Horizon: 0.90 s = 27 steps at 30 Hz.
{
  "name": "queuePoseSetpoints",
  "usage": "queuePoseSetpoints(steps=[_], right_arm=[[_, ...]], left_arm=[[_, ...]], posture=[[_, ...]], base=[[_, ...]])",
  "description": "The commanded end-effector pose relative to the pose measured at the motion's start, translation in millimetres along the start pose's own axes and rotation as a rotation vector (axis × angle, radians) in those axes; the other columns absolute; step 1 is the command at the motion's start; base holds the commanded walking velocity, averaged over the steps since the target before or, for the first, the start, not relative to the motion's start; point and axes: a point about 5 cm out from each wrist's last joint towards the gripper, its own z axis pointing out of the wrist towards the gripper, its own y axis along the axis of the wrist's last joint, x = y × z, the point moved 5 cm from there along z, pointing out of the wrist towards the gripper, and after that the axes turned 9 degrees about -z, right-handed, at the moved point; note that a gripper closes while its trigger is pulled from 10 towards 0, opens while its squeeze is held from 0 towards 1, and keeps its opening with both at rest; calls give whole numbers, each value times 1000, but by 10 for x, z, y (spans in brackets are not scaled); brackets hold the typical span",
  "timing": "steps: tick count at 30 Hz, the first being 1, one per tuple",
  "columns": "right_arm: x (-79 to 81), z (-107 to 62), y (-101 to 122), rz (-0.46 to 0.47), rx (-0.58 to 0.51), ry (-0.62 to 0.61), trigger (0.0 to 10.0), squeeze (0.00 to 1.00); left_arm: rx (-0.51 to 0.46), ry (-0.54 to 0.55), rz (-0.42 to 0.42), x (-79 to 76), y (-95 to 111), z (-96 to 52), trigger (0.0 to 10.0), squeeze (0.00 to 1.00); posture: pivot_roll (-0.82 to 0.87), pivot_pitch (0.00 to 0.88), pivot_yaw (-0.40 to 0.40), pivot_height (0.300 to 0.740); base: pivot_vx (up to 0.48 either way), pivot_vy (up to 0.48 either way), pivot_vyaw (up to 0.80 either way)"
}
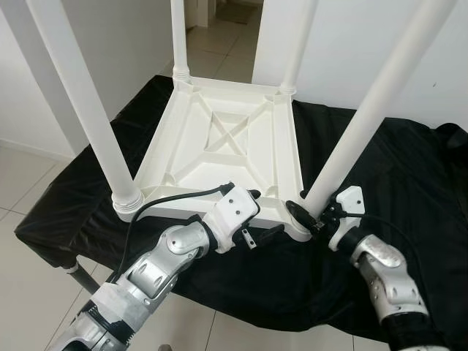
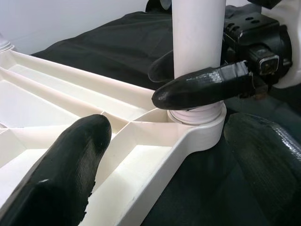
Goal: Building children table
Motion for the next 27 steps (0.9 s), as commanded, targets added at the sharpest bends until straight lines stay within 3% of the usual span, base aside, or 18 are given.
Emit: queuePoseSetpoints(steps=[1, 3, 5, 6, 8, 9, 12, 17, 27], right_arm=[[9, 6, 12, 7, 2, -34, 10000, 0], [47, 4, -12, 11, 21, -104, 10000, 0], [74, -15, -119, 71, 72, -296, 10000, 0], [74, -15, -119, 71, 72, -296, 10000, 0], [81, -39, -212, 124, 117, -449, 10000, 0], [81, -39, -212, 124, 117, -449, 10000, 0], [96, -17, -260, 137, 174, -654, 10000, 0], [211, 94, -133, 172, 120, -633, 10000, 0], [283, 103, 32, 199, 55, -596, 10000, 0]], left_arm=[[34, -149, 7, -153, -33, -2, 10000, 0], [34, -150, 7, -153, -32, -1, 10000, 0], [35, -153, 6, -153, -30, 0, 10000, 0], [35, -153, 6, -153, -30, 0, 10000, 0], [35, -155, 7, -156, -30, 5, 10000, 0], [35, -155, 7, -156, -30, 5, 10000, 0], [25, -156, 11, -155, 9, 24, 10000, 0], [11, -151, 13, -157, 51, 43, 10000, 0], [2, -153, 13, -170, 68, 64, 10000, 0]], posture=[[-73, 0, -35, 740], [-74, 0, -33, 740], [-78, 0, -31, 740], [-78, 0, -31, 740], [-78, 0, -31, 740], [-78, 0, -31, 740], [-75, 0, -34, 740], [-71, 0, -37, 740], [-76, 0, -46, 740]], base=[[0, 0, 0], [0, 0, 0], [0, 0, 0], [0, 0, 0], [0, 0, 0], [0, 0, 0], [0, 0, 0], [0, 0, 0], [0, 0, 0]])
